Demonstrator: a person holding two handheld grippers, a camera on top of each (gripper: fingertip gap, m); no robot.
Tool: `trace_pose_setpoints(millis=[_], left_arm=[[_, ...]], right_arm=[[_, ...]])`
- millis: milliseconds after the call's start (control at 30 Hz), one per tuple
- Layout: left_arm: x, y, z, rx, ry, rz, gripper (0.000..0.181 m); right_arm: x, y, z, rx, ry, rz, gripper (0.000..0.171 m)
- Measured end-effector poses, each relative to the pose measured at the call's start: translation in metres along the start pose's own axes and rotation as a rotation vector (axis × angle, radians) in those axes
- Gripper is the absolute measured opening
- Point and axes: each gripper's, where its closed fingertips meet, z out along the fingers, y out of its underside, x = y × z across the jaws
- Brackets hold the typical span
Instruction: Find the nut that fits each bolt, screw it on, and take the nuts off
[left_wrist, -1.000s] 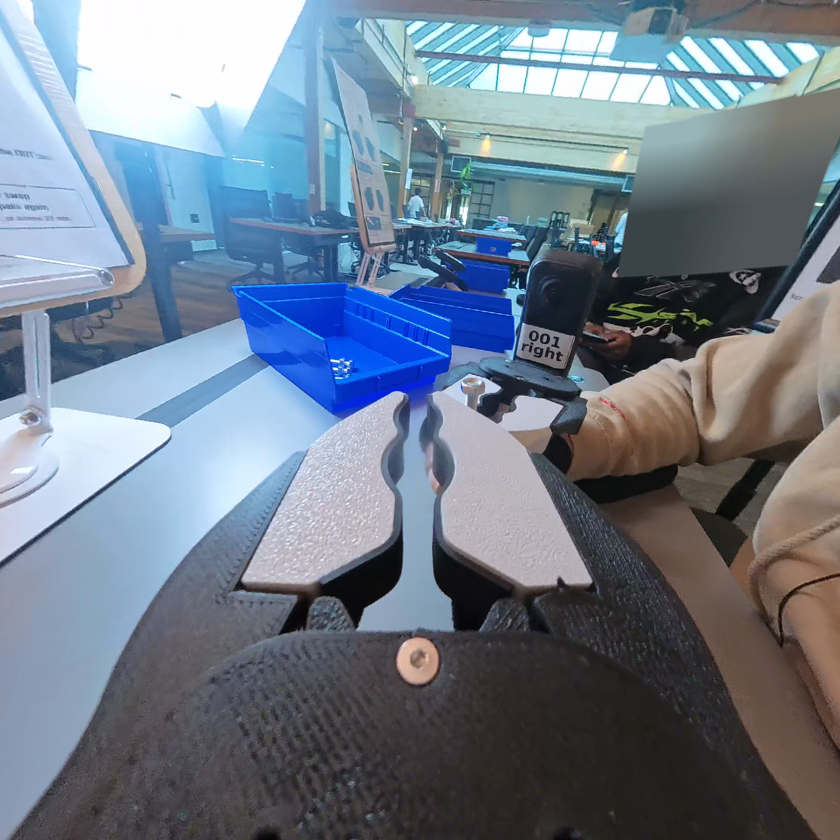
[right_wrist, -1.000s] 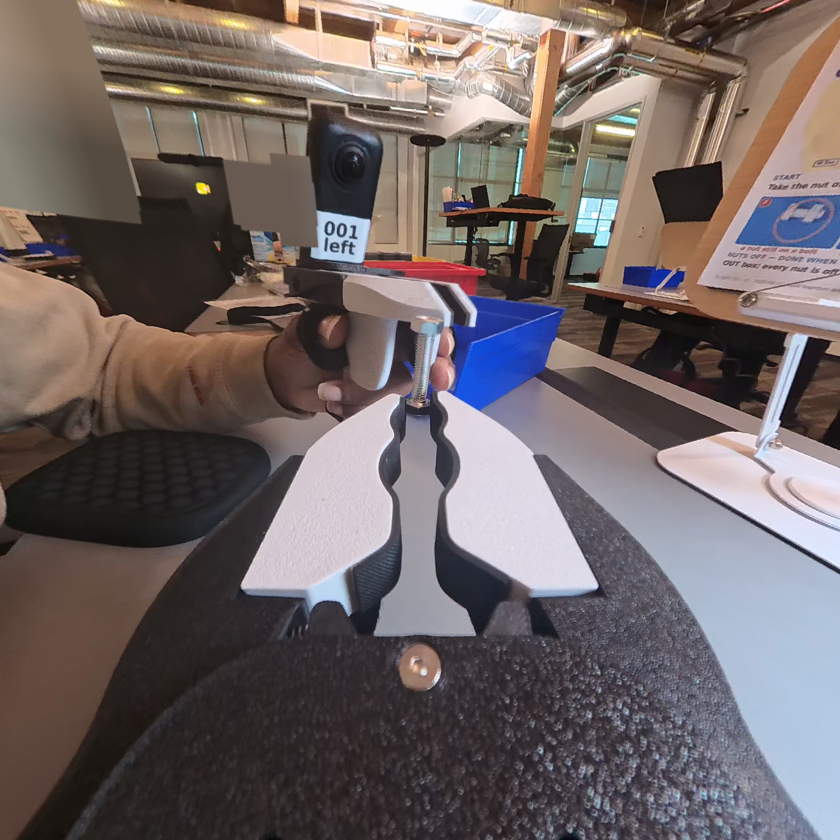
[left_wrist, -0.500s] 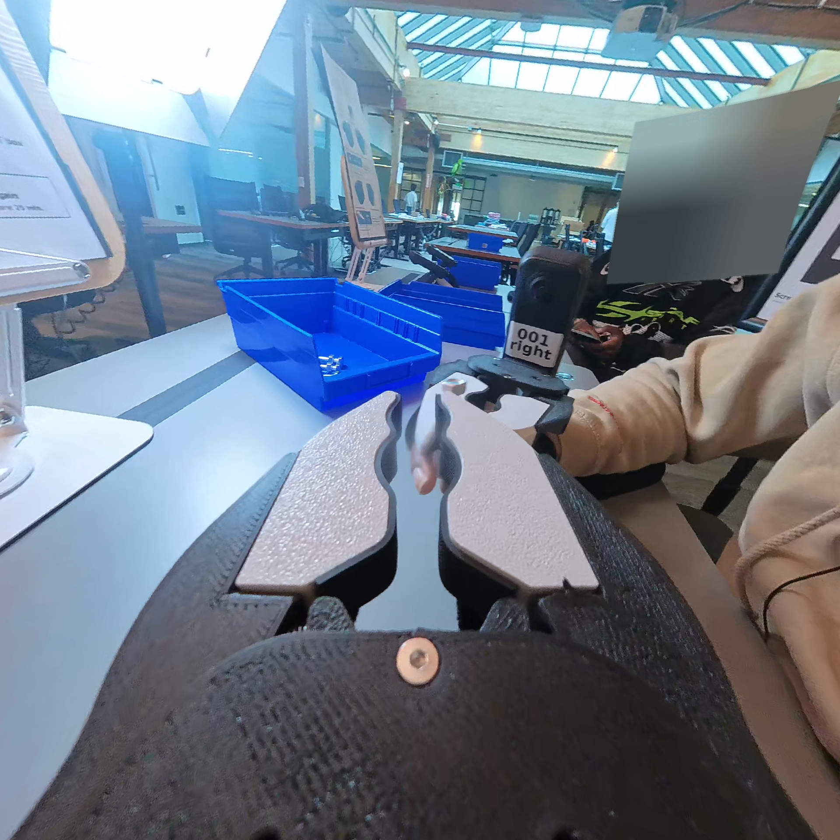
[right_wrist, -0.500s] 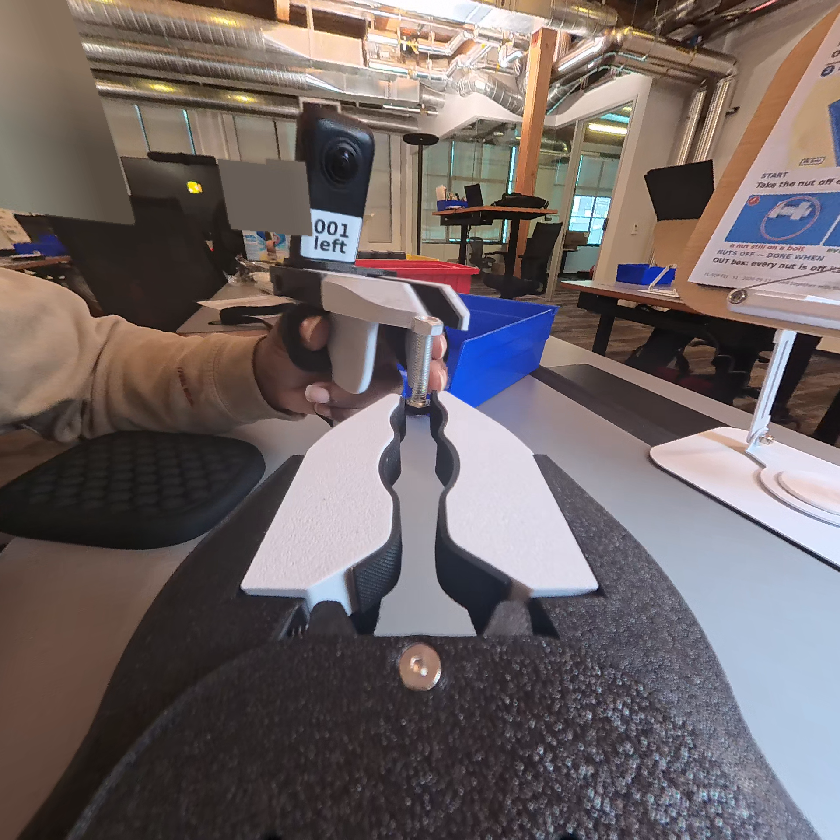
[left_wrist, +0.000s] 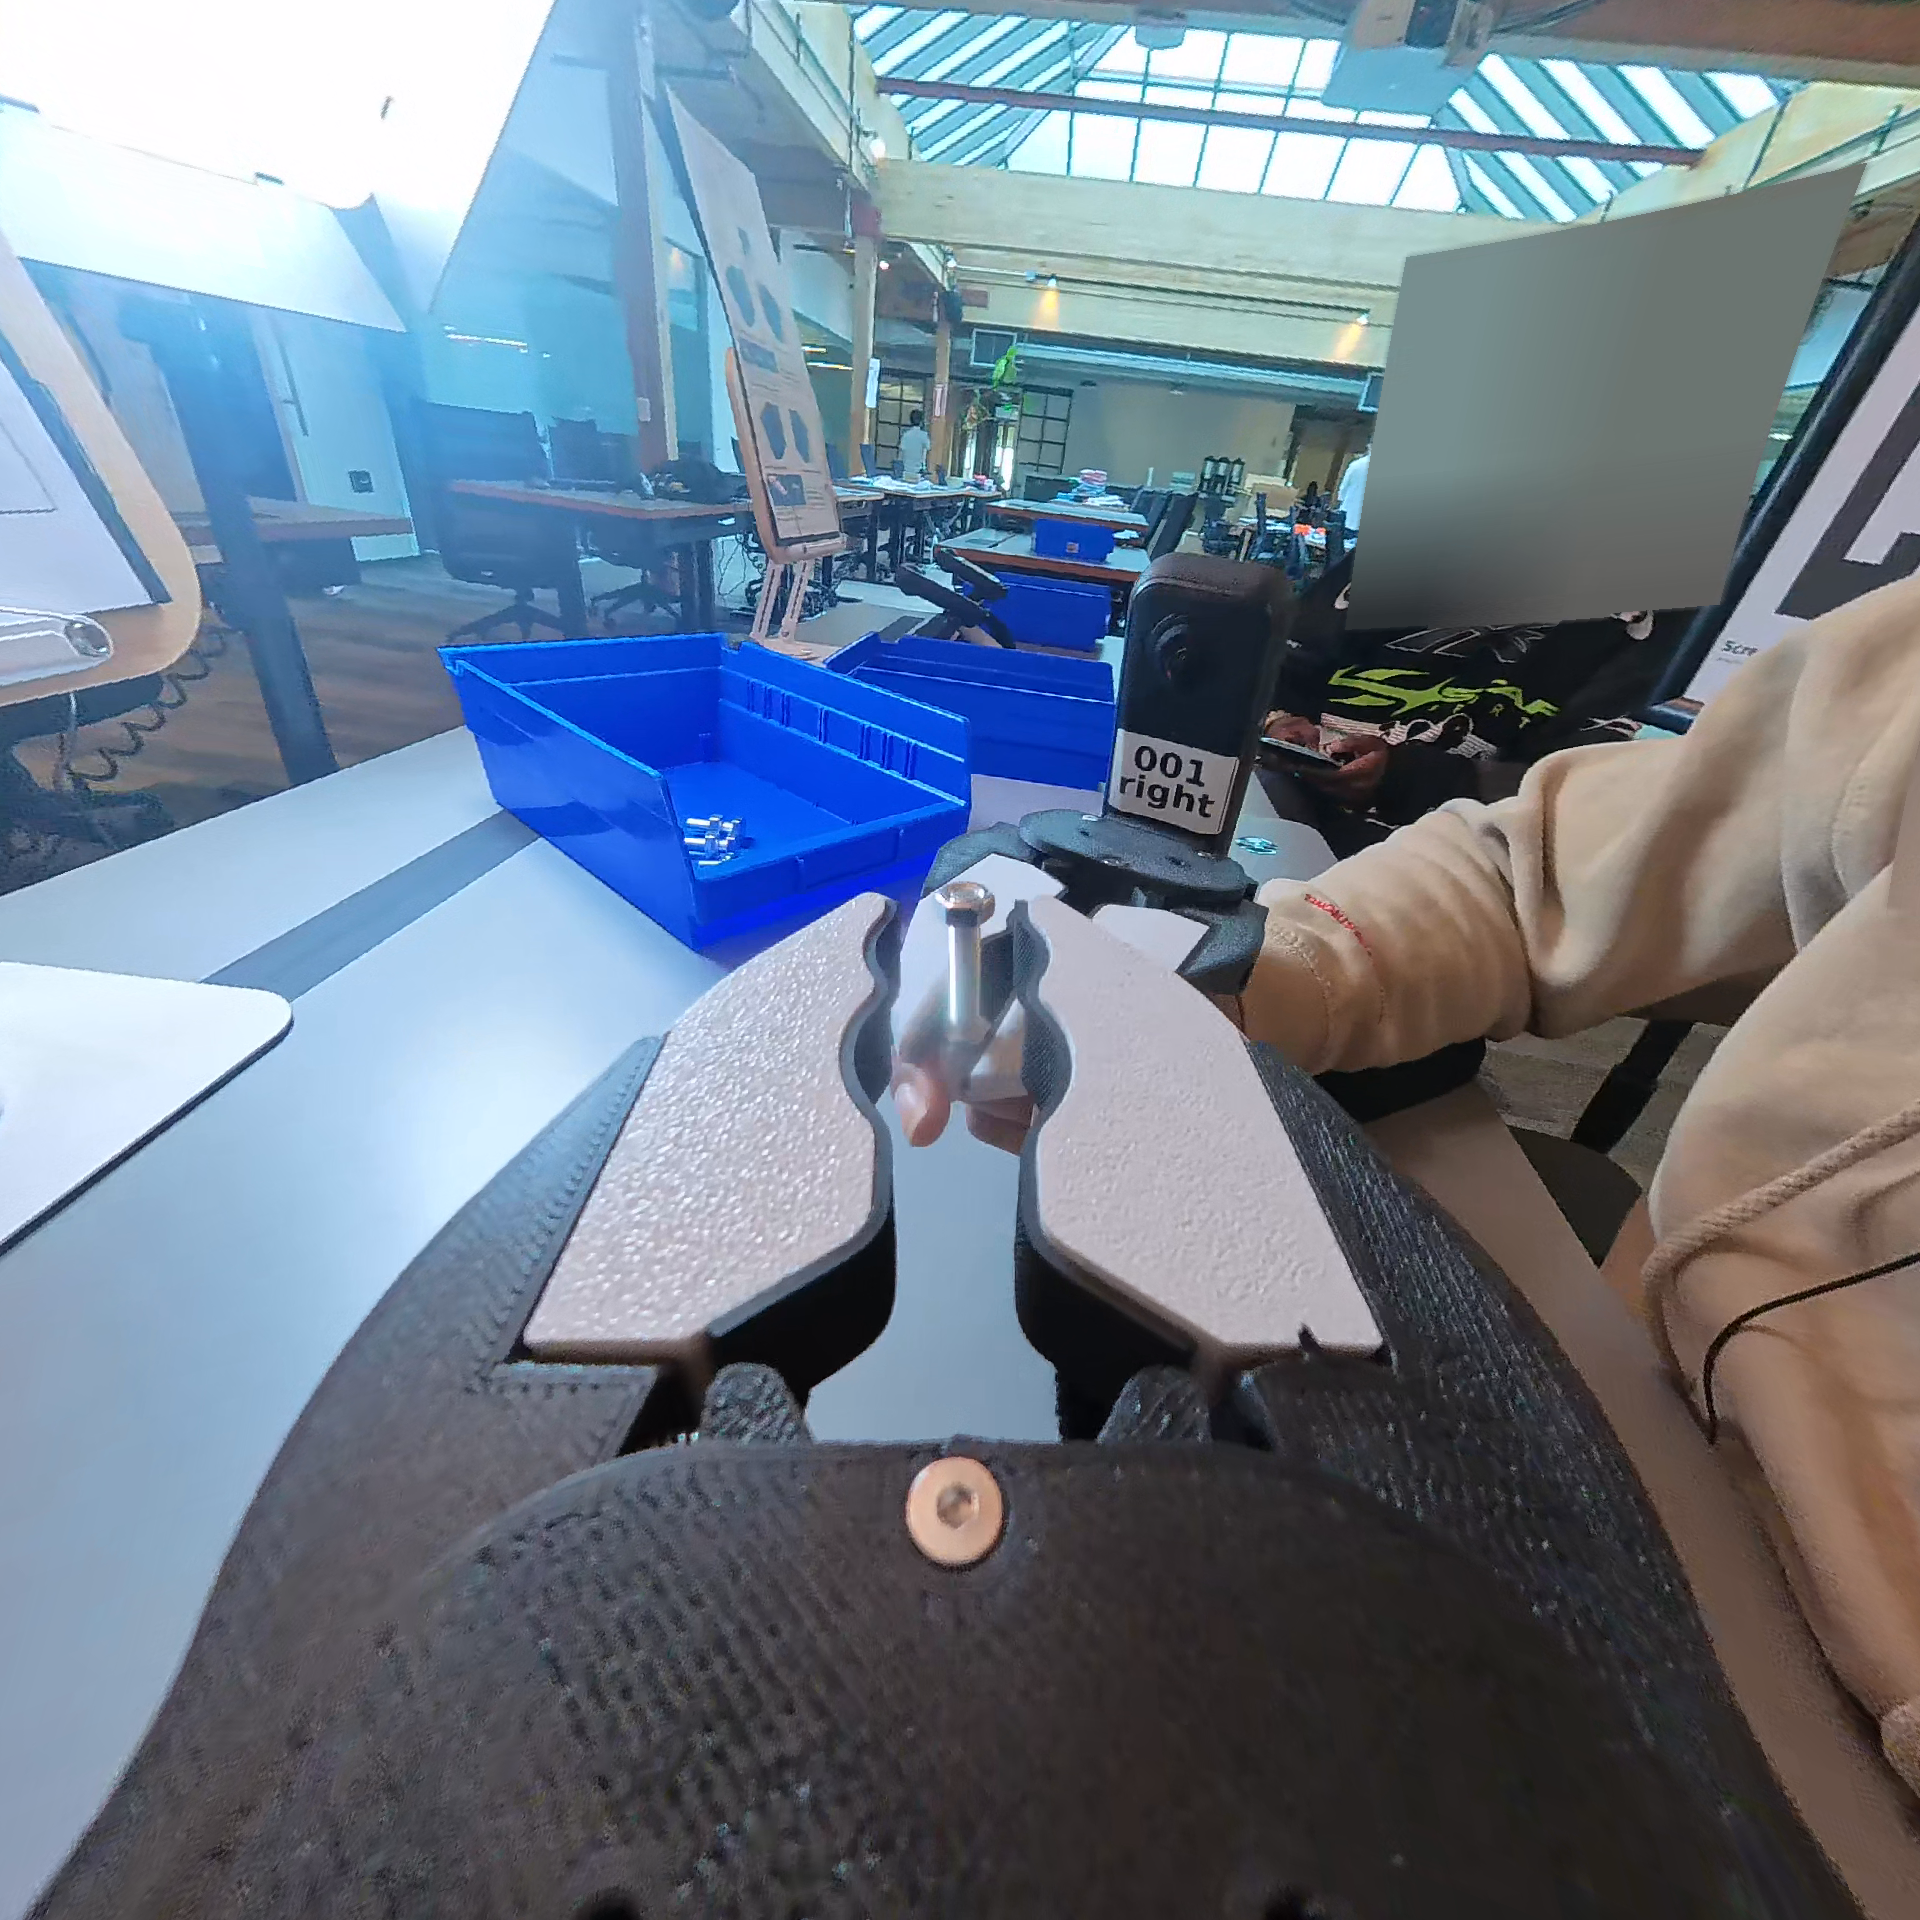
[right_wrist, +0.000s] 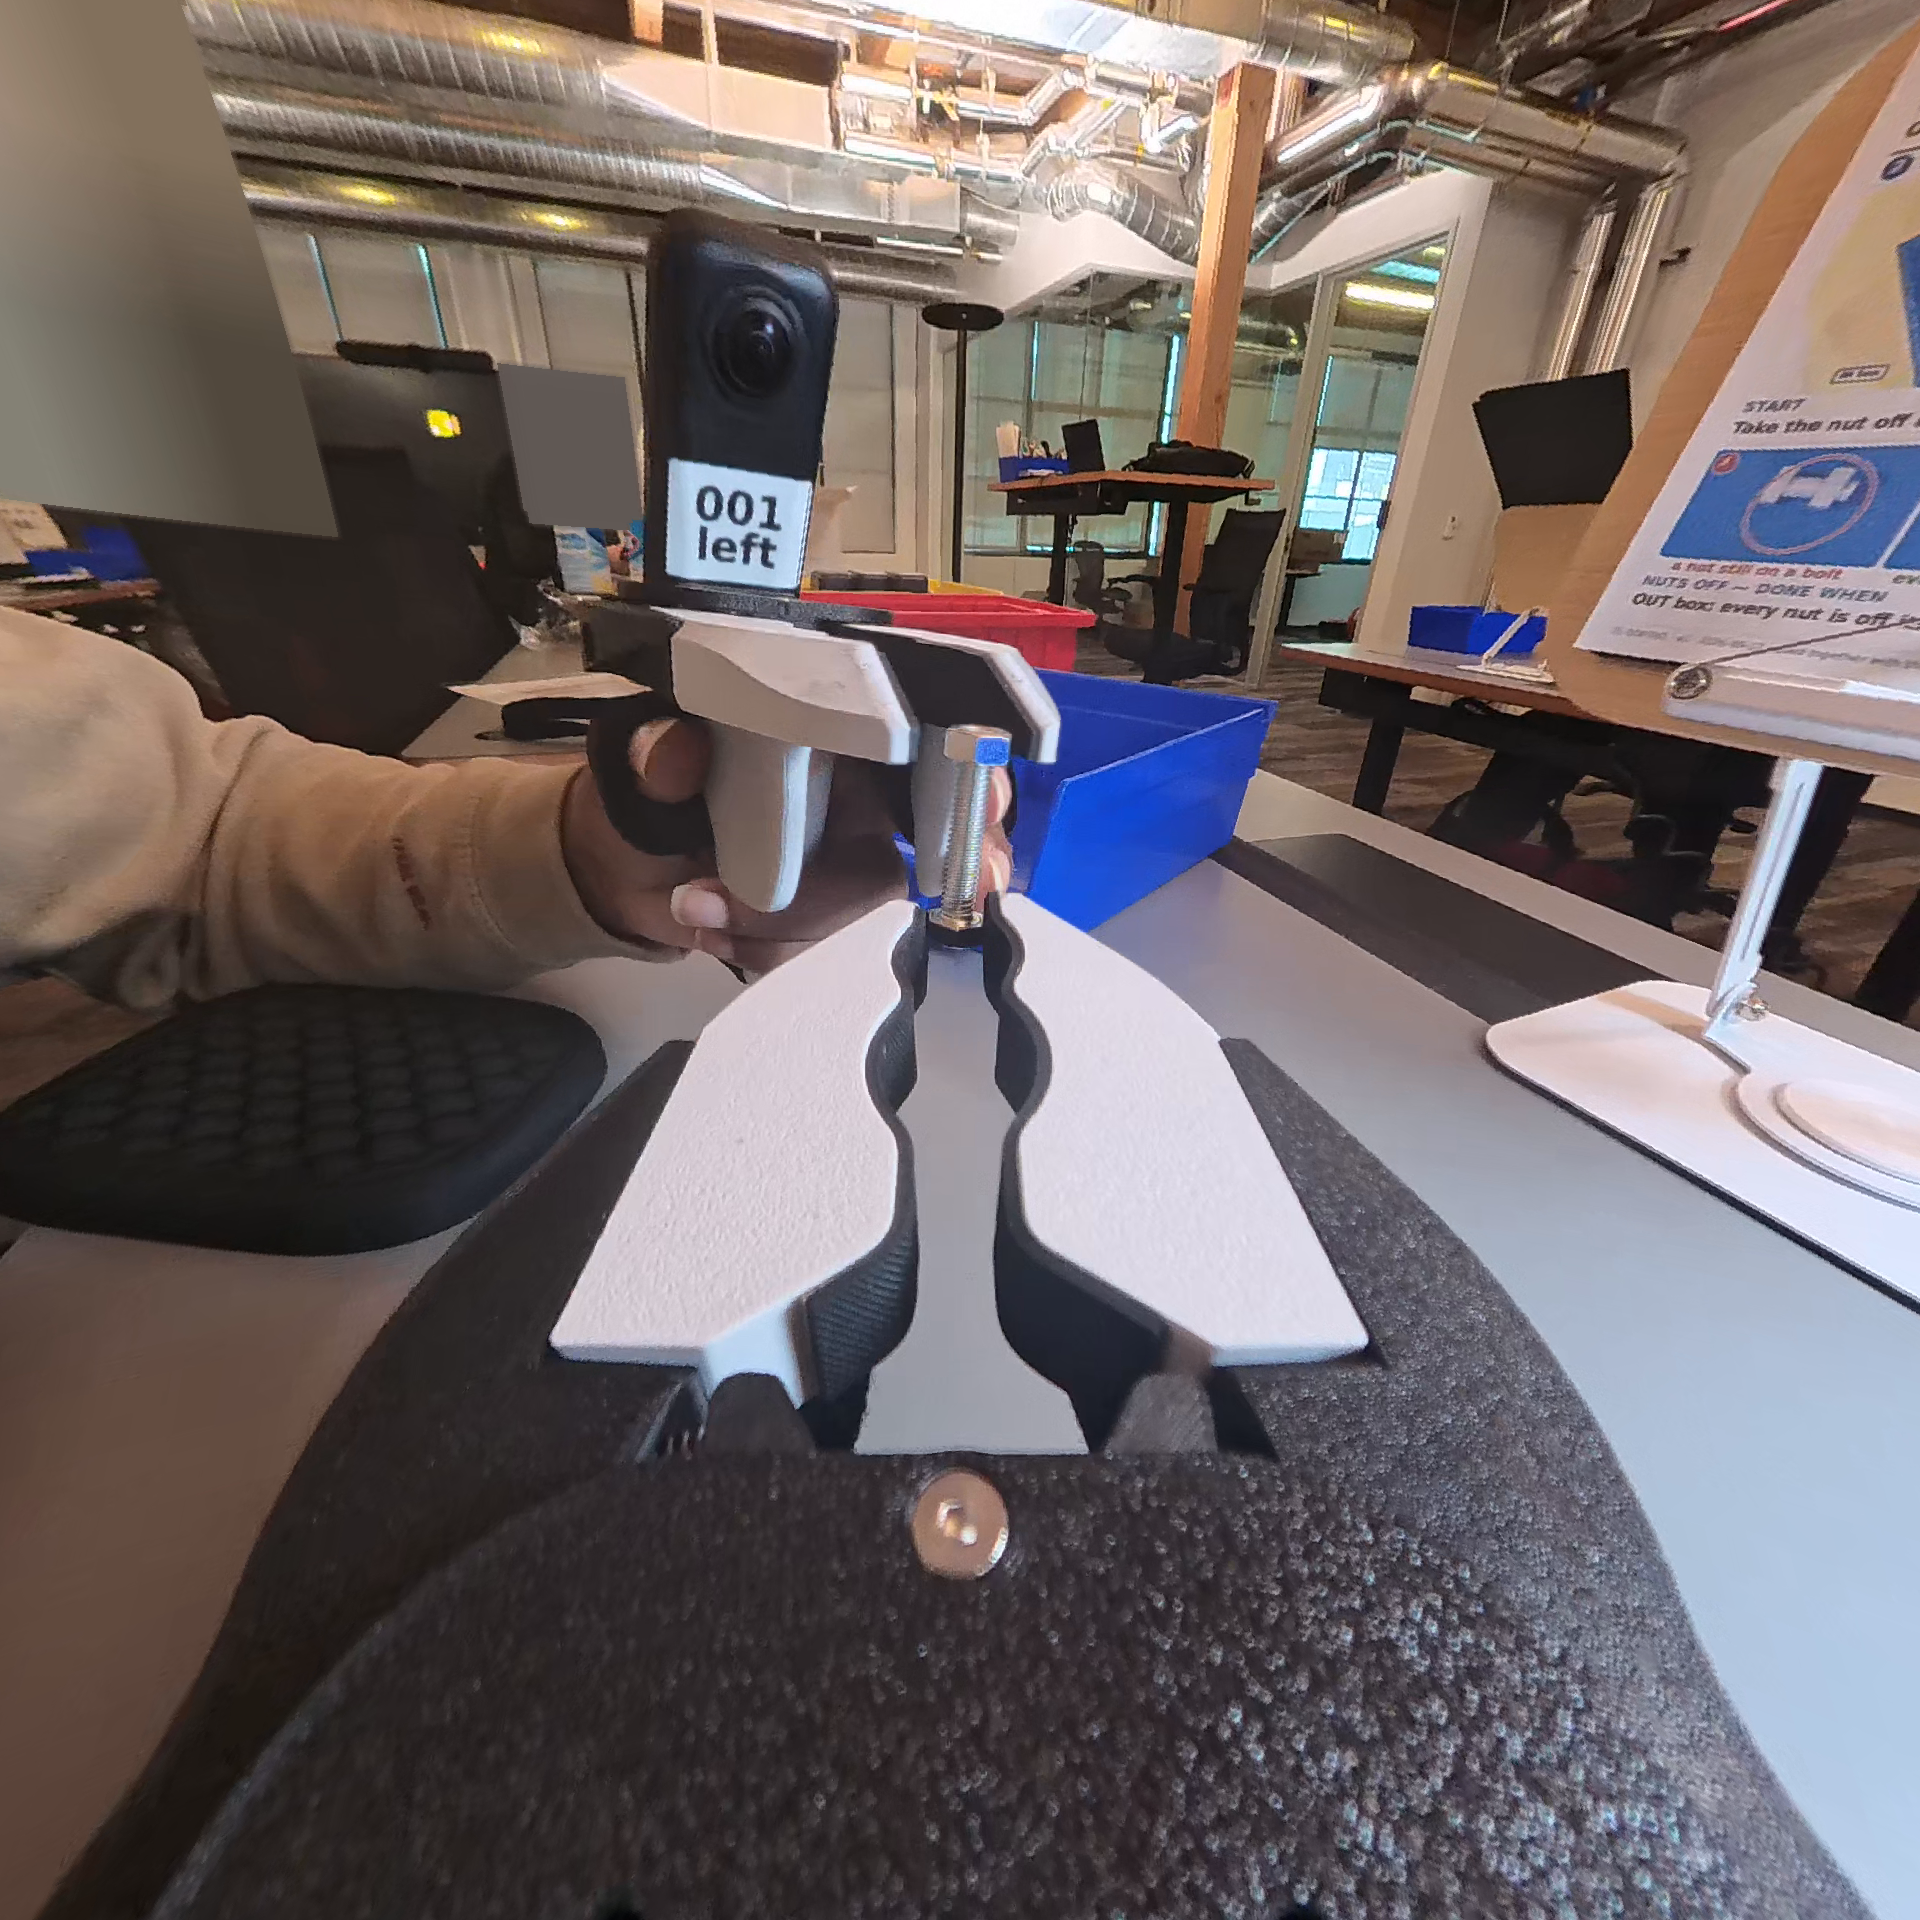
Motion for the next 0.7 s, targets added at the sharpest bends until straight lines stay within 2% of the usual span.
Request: trace_pose_setpoints(millis=[200, 400, 467, 500, 533, 700], left_arm=[[-0.016, -0.001, -0.006, 0.010, -0.061, -0.036, 0.011], [-0.002, -0.002, -0.001, 0.001, -0.014, 0.000, 0.022], [-0.007, -0.002, -0.002, 0.004, -0.038, -0.007, 0.015], [-0.013, -0.003, -0.005, 0.011, -0.064, -0.022, 0.006], [-0.019, -0.003, -0.007, 0.014, -0.087, -0.035, 0.005], [-0.004, -0.003, -0.002, 0.008, -0.020, -0.025, 0.022]], right_arm=[[0.003, -0.006, -0.003, 0.024, 0.007, -0.001, 0.010], [0.001, -0.001, 0.000, 0.001, 0.005, -0.003, 0.010], [0.001, -0.003, -0.001, 0.013, 0.004, -0.003, 0.010], [0.001, -0.006, -0.002, 0.026, 0.001, 0.000, 0.010], [0.003, -0.008, -0.003, 0.032, 0.005, 0.000, 0.010], [0.004, -0.003, -0.002, 0.010, 0.016, 0.000, 0.010]])
